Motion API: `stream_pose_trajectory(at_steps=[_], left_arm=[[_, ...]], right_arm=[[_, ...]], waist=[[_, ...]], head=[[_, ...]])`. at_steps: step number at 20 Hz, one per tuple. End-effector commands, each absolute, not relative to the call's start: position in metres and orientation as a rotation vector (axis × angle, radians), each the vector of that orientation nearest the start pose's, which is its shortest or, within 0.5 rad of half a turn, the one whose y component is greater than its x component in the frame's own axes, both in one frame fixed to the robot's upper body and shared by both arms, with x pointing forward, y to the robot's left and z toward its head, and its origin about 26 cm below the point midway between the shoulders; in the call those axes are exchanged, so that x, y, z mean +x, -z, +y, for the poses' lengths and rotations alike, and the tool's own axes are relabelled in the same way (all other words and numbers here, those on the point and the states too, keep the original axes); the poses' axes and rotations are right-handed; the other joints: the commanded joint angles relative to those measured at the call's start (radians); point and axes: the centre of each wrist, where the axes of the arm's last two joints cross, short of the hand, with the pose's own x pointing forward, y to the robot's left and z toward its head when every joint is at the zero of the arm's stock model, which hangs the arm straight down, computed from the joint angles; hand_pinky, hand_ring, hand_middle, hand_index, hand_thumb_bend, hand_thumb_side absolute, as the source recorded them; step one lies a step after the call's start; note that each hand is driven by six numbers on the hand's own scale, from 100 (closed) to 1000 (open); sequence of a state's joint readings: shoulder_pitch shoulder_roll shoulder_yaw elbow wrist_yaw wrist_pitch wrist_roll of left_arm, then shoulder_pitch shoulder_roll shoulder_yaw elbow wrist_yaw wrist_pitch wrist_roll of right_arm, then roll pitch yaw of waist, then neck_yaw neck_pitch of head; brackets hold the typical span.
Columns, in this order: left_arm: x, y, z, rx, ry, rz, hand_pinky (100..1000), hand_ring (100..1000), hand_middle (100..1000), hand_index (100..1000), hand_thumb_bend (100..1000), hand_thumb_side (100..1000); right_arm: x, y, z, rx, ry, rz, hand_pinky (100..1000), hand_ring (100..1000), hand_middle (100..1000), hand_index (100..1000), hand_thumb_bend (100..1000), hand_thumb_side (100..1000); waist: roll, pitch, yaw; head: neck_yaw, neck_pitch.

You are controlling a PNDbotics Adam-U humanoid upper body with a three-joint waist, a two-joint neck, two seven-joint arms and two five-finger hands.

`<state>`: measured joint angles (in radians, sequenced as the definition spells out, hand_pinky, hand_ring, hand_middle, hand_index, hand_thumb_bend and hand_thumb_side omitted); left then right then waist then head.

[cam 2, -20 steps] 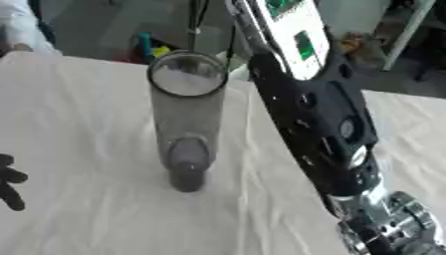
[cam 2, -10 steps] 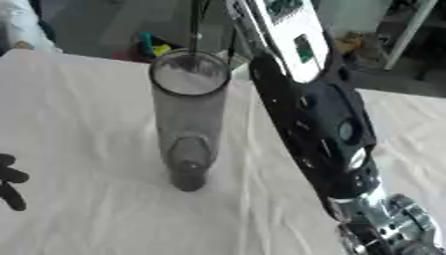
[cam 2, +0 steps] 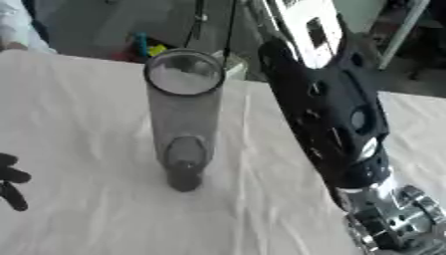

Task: Arrange flowers into the vase.

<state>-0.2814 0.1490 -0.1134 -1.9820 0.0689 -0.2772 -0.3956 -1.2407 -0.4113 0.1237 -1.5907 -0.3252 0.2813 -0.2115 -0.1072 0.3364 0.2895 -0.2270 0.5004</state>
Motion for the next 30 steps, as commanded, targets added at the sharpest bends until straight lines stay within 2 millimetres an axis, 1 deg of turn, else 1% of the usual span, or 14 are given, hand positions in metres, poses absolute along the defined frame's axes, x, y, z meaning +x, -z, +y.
stream_pose_trajectory(at_steps=[1, 9, 14, 22, 30], left_arm=[[0.295, -0.178, 0.206, -0.364, 0.765, -2.435, 482, 702, 743, 733, 100, 1000], [0.295, -0.177, 0.207, -0.368, 0.756, -2.42, 483, 701, 742, 733, 100, 1000], [0.295, -0.177, 0.207, -0.372, 0.751, -2.418, 483, 701, 742, 733, 100, 1000], [0.295, -0.177, 0.207, -0.377, 0.746, -2.418, 484, 701, 741, 733, 100, 1000], [0.295, -0.177, 0.207, -0.377, 0.747, -2.417, 483, 702, 742, 733, 100, 1000]], right_arm=[[0.348, -0.448, -0.163, 0.127, -0.314, -2.481, 100, 105, 100, 100, 100, 559], [0.348, -0.448, -0.158, 0.177, -0.287, -2.441, 100, 100, 100, 100, 100, 563], [0.344, -0.447, -0.155, 0.198, -0.284, -2.431, 100, 100, 100, 100, 100, 562], [0.341, -0.443, -0.153, 0.216, -0.274, -2.378, 100, 100, 100, 100, 100, 571], [0.339, -0.438, -0.152, 0.208, -0.277, -2.348, 100, 100, 100, 100, 100, 578]], waist=[[-0.004, -0.044, -0.004], [0.002, -0.069, -0.018], [0.005, -0.078, -0.022], [0.01, -0.085, -0.021], [0.011, -0.085, -0.021]], head=[[0.005, 0.005], [0.019, 0.022], [0.022, 0.023], [0.023, 0.026], [0.028, 0.029]])
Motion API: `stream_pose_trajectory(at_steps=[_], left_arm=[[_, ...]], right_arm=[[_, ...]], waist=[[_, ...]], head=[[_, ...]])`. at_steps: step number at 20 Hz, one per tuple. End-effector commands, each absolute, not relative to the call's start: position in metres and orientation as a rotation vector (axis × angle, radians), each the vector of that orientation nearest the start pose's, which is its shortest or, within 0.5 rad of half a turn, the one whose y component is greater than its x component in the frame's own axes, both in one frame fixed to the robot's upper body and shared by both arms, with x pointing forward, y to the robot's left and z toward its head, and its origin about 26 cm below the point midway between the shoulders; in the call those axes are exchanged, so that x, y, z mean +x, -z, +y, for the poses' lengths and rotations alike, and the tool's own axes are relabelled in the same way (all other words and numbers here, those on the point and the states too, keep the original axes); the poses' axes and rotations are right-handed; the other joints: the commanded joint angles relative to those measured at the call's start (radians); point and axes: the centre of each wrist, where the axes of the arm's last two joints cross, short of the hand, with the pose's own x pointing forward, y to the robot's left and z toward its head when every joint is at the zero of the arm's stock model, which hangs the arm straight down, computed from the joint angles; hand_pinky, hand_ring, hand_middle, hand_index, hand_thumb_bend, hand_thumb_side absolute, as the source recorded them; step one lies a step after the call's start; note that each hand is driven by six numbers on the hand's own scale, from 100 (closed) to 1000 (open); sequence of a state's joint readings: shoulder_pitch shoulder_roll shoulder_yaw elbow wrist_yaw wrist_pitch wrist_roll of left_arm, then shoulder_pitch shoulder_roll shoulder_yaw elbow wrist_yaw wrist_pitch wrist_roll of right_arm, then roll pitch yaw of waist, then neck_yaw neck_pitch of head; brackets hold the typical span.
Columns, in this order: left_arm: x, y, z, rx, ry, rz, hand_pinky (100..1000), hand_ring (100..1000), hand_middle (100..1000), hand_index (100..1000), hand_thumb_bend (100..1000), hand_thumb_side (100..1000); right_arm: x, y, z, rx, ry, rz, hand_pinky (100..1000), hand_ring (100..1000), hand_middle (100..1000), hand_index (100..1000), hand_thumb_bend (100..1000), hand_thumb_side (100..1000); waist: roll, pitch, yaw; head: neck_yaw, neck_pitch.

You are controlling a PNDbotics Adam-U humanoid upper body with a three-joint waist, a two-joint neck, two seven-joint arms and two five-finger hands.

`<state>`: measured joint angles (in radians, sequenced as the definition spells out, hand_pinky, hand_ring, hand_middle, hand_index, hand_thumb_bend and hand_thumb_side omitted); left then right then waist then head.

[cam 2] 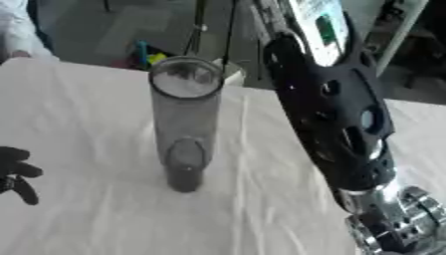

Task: Arrange flowers into the vase.

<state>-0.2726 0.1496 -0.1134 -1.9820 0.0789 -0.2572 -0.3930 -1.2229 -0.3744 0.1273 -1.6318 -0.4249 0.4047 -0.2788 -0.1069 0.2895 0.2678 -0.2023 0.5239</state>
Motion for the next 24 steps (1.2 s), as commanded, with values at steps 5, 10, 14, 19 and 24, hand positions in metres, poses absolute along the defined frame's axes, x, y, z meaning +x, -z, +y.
stream_pose_trajectory(at_steps=[5, 10, 14, 19, 24], left_arm=[[0.295, -0.178, 0.206, -0.379, 0.748, -2.418, 483, 702, 742, 733, 100, 1000], [0.295, -0.178, 0.205, -0.381, 0.751, -2.418, 482, 703, 743, 732, 100, 1000], [0.295, -0.178, 0.204, -0.382, 0.755, -2.418, 482, 704, 744, 732, 100, 1000], [0.295, -0.179, 0.204, -0.381, 0.759, -2.419, 482, 705, 745, 731, 100, 1000], [0.295, -0.179, 0.203, -0.38, 0.761, -2.418, 481, 706, 746, 731, 100, 1000]], right_arm=[[0.341, -0.433, -0.153, 0.205, -0.274, -2.334, 100, 100, 100, 100, 100, 581], [0.342, -0.429, -0.155, 0.207, -0.269, -2.32, 100, 100, 100, 100, 100, 588], [0.344, -0.427, -0.156, 0.211, -0.265, -2.313, 100, 100, 100, 100, 100, 592], [0.346, -0.424, -0.157, 0.211, -0.265, -2.305, 100, 100, 100, 100, 100, 599], [0.348, -0.421, -0.157, 0.209, -0.267, -2.288, 100, 100, 100, 100, 100, 603]], waist=[[0.009, -0.035, 0.006], [0.006, -0.03, 0.011], [0.003, -0.025, 0.017], [0.0, -0.017, 0.023], [-0.002, -0.012, 0.024]], head=[[0.003, 0.003], [0.002, 0.002], [0.0, 0.0], [0.0, -0.003], [0.001, -0.005]])
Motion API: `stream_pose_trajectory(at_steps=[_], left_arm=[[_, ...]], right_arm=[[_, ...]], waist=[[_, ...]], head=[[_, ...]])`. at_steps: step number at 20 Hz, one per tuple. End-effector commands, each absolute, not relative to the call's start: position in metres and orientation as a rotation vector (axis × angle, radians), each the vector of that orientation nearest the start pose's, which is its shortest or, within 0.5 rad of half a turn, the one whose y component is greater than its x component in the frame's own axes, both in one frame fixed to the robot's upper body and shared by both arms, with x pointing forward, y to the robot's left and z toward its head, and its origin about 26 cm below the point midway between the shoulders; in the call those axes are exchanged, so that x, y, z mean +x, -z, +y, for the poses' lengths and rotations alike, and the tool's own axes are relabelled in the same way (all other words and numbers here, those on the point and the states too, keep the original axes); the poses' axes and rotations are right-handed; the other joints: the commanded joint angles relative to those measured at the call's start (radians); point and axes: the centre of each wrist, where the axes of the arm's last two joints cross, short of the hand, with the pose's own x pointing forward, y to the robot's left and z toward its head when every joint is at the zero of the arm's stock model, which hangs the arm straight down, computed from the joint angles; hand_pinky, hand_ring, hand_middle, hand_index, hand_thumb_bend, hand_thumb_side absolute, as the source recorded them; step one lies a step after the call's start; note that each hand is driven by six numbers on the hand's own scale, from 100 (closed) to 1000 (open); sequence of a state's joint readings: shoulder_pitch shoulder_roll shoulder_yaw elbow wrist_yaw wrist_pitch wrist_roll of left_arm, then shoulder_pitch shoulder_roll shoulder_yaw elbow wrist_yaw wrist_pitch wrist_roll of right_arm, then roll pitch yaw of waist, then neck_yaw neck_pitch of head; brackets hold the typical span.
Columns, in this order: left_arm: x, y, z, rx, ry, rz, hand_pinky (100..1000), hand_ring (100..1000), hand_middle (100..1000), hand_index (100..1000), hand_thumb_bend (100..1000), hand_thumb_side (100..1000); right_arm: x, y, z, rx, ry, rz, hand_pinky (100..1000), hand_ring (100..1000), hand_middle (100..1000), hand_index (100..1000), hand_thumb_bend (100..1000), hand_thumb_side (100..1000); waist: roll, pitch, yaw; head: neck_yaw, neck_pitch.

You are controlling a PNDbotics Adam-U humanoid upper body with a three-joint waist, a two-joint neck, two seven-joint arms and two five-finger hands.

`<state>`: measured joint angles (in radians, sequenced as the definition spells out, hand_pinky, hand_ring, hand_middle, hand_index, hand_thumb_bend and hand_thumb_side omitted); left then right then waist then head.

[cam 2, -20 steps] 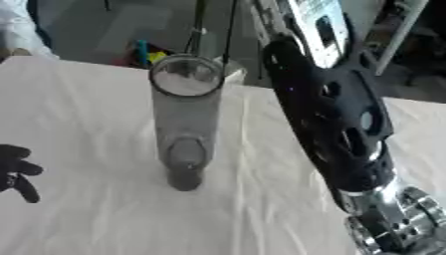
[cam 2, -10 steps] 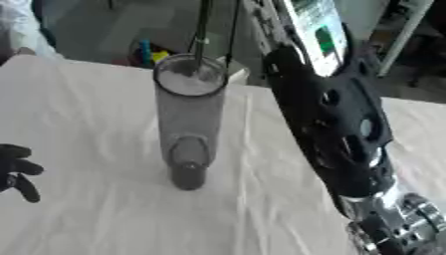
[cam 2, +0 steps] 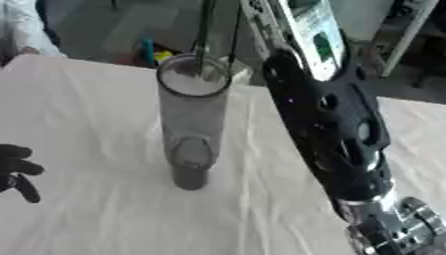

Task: Arrange flowers into the vase.

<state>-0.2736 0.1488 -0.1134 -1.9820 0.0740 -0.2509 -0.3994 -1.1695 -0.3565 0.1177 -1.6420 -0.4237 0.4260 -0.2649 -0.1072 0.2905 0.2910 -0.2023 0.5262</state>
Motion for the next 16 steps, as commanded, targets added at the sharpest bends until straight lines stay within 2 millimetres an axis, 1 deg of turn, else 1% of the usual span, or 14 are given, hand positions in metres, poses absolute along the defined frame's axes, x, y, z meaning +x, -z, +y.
stream_pose_trajectory(at_steps=[1, 16], left_arm=[[0.2954, -0.1789, 0.2032, -0.38, 0.762, -2.418, 481, 707, 746, 730, 100, 1000], [0.2953, -0.1789, 0.2014, -0.381, 0.77, -2.416, 481, 710, 748, 729, 100, 1000]], right_arm=[[0.348, -0.4198, -0.1571, 0.208, -0.268, -2.286, 100, 100, 100, 100, 100, 606], [0.354, -0.4121, -0.1598, 0.226, -0.263, -2.266, 100, 100, 100, 100, 100, 623]], waist=[[-0.001, -0.012, 0.002], [0.0, 0.002, 0.008]], head=[[0.001, -0.008], [0.001, -0.015]])
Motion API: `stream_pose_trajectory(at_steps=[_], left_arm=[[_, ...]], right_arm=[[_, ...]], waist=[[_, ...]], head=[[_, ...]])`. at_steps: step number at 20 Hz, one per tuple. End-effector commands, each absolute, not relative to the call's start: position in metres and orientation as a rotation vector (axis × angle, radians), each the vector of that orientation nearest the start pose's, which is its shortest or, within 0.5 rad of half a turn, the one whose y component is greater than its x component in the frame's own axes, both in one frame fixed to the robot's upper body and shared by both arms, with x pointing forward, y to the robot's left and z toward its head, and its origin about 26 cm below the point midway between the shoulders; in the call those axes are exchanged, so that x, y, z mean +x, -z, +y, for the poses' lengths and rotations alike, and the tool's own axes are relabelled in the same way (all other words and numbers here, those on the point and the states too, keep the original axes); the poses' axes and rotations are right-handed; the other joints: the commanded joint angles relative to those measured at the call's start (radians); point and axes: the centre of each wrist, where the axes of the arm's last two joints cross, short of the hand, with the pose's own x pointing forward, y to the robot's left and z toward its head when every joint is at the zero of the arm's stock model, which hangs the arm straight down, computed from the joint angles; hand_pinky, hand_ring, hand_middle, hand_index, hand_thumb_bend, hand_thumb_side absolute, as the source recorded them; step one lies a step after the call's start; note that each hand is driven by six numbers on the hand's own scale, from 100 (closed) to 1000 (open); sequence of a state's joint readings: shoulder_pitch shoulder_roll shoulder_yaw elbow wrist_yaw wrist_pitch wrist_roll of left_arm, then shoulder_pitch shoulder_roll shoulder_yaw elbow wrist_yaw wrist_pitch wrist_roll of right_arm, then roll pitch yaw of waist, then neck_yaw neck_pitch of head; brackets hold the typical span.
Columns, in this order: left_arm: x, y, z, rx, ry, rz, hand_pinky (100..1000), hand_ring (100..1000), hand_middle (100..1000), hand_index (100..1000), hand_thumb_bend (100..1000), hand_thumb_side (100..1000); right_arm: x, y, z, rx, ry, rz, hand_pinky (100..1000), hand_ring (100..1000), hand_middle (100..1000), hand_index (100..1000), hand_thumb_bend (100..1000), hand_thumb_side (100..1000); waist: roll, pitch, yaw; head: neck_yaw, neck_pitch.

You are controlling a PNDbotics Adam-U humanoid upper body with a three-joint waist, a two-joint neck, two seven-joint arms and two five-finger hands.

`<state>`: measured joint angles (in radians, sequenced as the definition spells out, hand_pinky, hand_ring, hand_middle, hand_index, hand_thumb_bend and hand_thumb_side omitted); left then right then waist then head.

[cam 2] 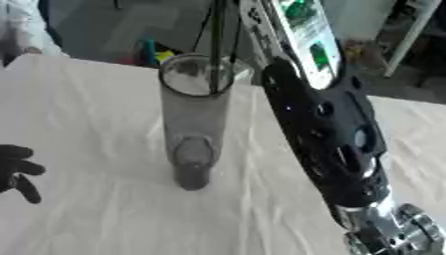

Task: Arrange flowers into the vase.

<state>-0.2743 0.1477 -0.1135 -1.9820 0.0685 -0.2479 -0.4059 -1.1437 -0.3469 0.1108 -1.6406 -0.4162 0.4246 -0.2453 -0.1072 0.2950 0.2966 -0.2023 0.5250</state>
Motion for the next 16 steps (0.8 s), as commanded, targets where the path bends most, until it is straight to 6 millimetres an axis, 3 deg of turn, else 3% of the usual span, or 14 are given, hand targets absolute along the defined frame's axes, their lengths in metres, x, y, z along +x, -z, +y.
stream_pose_trajectory(at_steps=[1, 16], left_arm=[[0.2953, -0.1789, 0.2013, -0.381, 0.77, -2.417, 481, 710, 748, 728, 100, 1000], [0.2954, -0.1793, 0.2002, -0.377, 0.784, -2.416, 481, 714, 750, 726, 100, 1000]], right_arm=[[0.3544, -0.412, -0.1601, 0.227, -0.26, -2.268, 100, 100, 100, 100, 100, 623], [0.3564, -0.4104, -0.164, 0.257, -0.239, -2.319, 100, 100, 100, 100, 100, 643]], waist=[[0.0, -0.001, 0.003], [-0.006, 0.019, 0.01]], head=[[0.001, -0.014], [0.003, -0.028]])
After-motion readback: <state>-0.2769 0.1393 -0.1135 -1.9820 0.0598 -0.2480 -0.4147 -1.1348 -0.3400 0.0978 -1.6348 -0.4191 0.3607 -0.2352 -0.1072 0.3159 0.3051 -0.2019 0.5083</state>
